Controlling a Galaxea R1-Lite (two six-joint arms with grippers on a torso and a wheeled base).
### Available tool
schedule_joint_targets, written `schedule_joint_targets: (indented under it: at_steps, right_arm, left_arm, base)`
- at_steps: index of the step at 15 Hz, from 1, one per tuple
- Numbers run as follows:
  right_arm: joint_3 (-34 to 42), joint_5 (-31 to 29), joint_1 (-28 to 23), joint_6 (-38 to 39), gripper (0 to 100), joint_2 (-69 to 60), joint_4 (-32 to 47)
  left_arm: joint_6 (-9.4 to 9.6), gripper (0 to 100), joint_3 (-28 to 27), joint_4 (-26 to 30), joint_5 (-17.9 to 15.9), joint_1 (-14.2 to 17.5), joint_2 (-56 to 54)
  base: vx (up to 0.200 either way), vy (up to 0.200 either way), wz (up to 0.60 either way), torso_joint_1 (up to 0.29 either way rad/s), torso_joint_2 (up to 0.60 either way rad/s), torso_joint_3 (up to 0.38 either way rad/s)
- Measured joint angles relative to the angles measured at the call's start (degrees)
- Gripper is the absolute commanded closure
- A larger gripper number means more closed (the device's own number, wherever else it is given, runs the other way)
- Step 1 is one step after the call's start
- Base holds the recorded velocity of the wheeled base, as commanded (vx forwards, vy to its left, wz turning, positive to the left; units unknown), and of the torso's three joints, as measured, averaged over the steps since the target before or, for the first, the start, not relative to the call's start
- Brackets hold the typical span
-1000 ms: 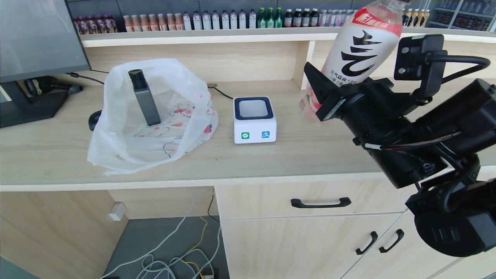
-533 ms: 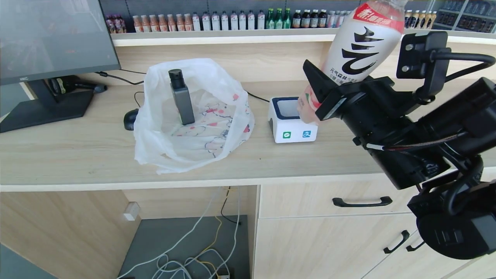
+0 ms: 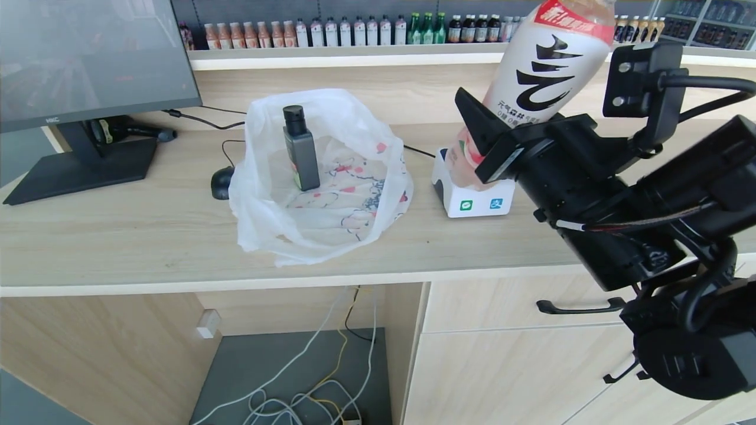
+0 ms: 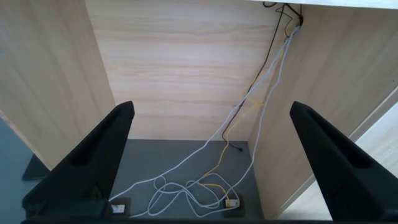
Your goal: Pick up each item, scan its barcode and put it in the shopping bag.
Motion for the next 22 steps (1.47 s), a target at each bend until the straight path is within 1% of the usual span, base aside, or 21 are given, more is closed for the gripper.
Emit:
schedule_joint_targets:
  at_steps: [3, 7, 9, 12, 15, 17, 21, 22]
  right_arm:
    - [-0.79, -0.39, 0.48, 0.09, 100, 0.0, -0.09]
    - [-2.6, -0.39, 0.12, 3.43, 100, 0.15, 1.76]
    - [-5.81, -0.5, 0.04, 8.31, 100, 0.22, 8.35]
    - [-13.31, -3.54, 0.11, 20.33, 100, 0.67, 16.34]
    - [-20.75, -4.28, 1.06, 30.29, 100, 1.19, 27.19]
    - [-23.17, -4.52, 1.13, 34.37, 100, 1.33, 29.12]
    - [-23.7, -4.44, 0.83, 43.4, 100, 1.52, 31.26]
    - [-23.48, -4.22, 0.45, 44.67, 100, 1.57, 31.72]
  left_arm:
    - [-0.02, 0, 0.0, 0.0, 0.0, 0.05, 0.0]
    - [0.0, 0, 0.0, 0.0, -0.02, 0.0, 0.0]
    - [0.0, 0, 0.0, 0.0, 0.0, 0.0, 0.0]
    - [-0.02, 0, 0.0, 0.02, 0.0, 0.0, 0.0]
    - [0.0, 0, 0.0, 0.0, 0.0, 0.0, 0.0]
    - [0.0, 0, 0.0, 0.0, -0.02, 0.0, 0.0]
    - [0.0, 0, 0.0, 0.0, 0.0, 0.0, 0.0]
    - [0.0, 0, 0.0, 0.0, 0.0, 0.0, 0.0]
  base:
    - [0.0, 0.0, 0.0, 0.0, 0.0, 0.0]
    - [0.0, 0.0, 0.0, 0.0, 0.0, 0.0]
    - [0.0, 0.0, 0.0, 0.0, 0.0, 0.0]
    - [0.0, 0.0, 0.0, 0.0, 0.0, 0.0]
    - [0.0, 0.0, 0.0, 0.0, 0.0, 0.0]
    - [0.0, 0.0, 0.0, 0.0, 0.0, 0.0]
    - [0.0, 0.0, 0.0, 0.0, 0.0, 0.0]
    - [0.0, 0.0, 0.0, 0.0, 0.0, 0.0]
